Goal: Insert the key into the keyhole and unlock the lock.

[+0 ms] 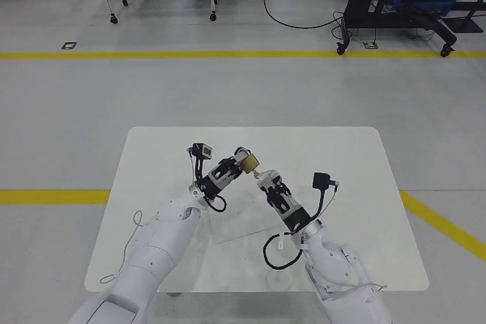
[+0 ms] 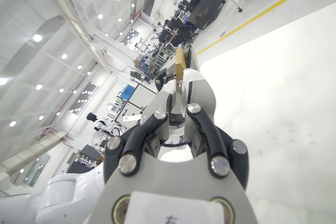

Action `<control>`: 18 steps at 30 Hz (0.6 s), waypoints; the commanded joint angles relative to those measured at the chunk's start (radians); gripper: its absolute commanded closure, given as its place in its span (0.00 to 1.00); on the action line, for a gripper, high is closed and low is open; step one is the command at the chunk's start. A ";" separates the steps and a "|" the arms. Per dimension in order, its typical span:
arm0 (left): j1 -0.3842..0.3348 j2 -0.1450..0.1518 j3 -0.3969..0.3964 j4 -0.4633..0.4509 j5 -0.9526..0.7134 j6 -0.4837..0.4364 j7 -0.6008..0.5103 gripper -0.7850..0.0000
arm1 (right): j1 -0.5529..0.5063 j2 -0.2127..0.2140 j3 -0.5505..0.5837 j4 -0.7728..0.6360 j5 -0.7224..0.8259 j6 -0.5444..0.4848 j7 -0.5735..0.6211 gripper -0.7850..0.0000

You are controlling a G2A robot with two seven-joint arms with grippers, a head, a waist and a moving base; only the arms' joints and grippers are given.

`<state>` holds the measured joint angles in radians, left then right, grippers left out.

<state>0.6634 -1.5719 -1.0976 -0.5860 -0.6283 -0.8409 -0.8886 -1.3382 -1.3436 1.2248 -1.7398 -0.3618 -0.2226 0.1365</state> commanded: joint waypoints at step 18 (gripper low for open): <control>0.085 0.010 -0.043 -0.106 -0.047 -0.059 0.037 1.00 | -0.002 0.000 0.043 0.016 0.334 -0.015 0.124 0.13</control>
<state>0.7441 -1.5635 -1.1375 -0.6906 -0.6827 -0.8853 -0.8506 -1.3439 -1.3446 1.2558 -1.7312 -0.1490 -0.2448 0.2266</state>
